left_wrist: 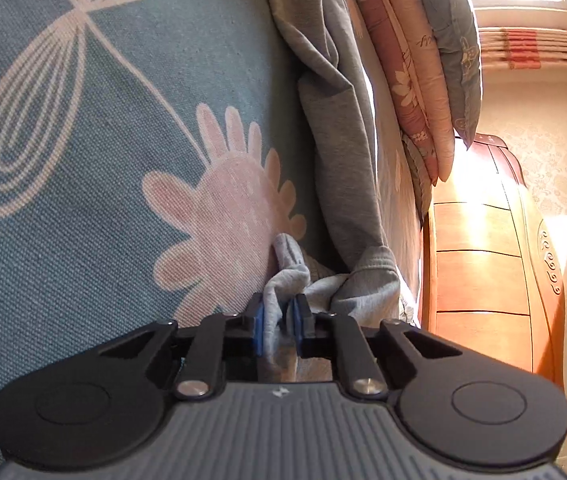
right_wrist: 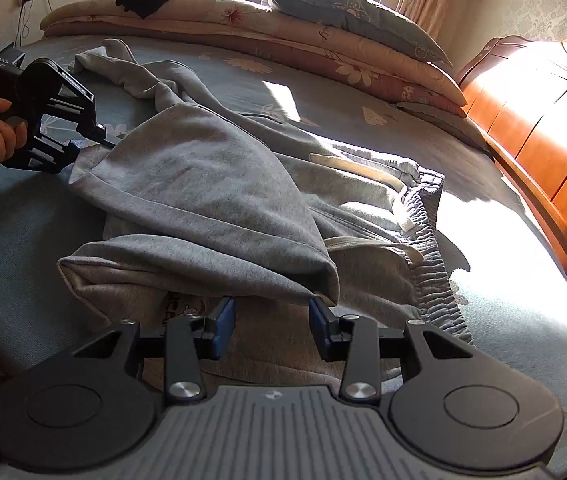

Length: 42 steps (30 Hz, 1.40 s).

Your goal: Fold clothes

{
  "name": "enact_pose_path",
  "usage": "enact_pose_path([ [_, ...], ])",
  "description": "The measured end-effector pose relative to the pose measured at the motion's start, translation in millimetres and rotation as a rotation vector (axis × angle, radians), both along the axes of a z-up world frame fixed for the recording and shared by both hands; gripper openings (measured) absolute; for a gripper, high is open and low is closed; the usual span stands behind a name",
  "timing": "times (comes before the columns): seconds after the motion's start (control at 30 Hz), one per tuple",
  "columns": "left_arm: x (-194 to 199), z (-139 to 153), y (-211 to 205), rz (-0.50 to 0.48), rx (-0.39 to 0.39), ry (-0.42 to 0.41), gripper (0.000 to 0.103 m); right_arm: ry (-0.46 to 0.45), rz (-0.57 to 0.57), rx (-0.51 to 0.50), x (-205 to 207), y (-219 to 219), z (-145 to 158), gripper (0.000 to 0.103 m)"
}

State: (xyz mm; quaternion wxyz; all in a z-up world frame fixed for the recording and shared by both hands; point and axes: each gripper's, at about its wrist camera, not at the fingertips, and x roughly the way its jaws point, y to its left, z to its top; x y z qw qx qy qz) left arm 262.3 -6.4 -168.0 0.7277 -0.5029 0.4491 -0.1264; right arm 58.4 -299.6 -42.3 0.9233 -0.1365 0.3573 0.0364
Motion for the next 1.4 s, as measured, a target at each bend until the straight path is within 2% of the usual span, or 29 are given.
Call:
enact_pose_path([
  [0.17, -3.2, 33.4, 9.2, 0.009, 0.093, -0.098, 0.001, -0.007, 0.015, -0.031, -1.7, 6.6, 4.3, 0.045],
  [0.3, -3.3, 58.9, 34.9, 0.018, 0.107, -0.171, 0.0, -0.023, 0.021, -0.041, -3.3, 11.7, 9.0, 0.051],
  [0.4, -2.8, 66.1, 49.5, -0.035, 0.095, -0.176, 0.001, -0.034, 0.027, -0.045, -3.7, 16.9, 13.2, 0.051],
  [0.47, -6.1, 72.4, 51.0, -0.064, 0.209, -0.17, 0.006, -0.042, 0.035, -0.053, -2.8, 21.2, 19.3, 0.051],
  [0.53, -12.3, 78.8, 49.3, -0.101, 0.37, -0.163, 0.022, -0.059, 0.051, -0.068, -1.9, 27.1, 27.9, 0.051],
  [0.57, -19.3, 81.1, 49.2, -0.12, 0.448, -0.165, 0.04, -0.071, 0.066, -0.065, -0.6, 31.3, 33.4, 0.051],
  [0.6, -27.0, 83.9, 48.2, -0.142, 0.523, -0.177, 0.053, -0.083, 0.081, -0.061, 0.6, 35.5, 38.8, 0.051],
  [0.77, -71.6, 95.8, 41.4, -0.29, 0.874, -0.32, 0.066, -0.099, 0.213, -0.022, 18.5, 77.7, 55.9, 0.051],
  [0.87, -98.4, 101.5, 44.0, -0.32, 1.006, -0.406, 0.073, -0.095, 0.314, -0.053, 37.7, 120.3, 53.2, 0.051],
  [1.0, -126.7, 103.1, 56.8, -0.292, 1.085, -0.452, 0.075, -0.047, 0.387, -0.148, 78.7, 181.0, 27.4, 0.049],
  [1.07, -136.6, 100.5, 62.4, -0.281, 1.115, -0.454, 0.076, -0.022, 0.387, -0.225, 100.0, 202.9, 9.8, 0.046],
  [1.13, -145.8, 98.1, 68.4, -0.27, 1.133, -0.457, 0.076, 0.005, 0.359, -0.345, 118.1, 217.3, -11.4, 0.028],
  [1.23, -160.1, 94.9, 78.8, -0.25, 1.149, -0.467, 0.077, 0.024, 0.304, -0.452, 129.7, 220.3, -30.2, 0.023],
  [1.3, -166.3, 92.8, 86.3, -0.231, 1.14, -0.478, 0.078, 0.019, 0.299, -0.458, 127.3, 218.1, -30.0, 0.007],
  [1.4, -167.9, 90.3, 96.6, -0.191, 1.112, -0.47, 0.078, 0.005, 0.287, -0.371, 117.7, 213.7, -12.3, 0.006],
])
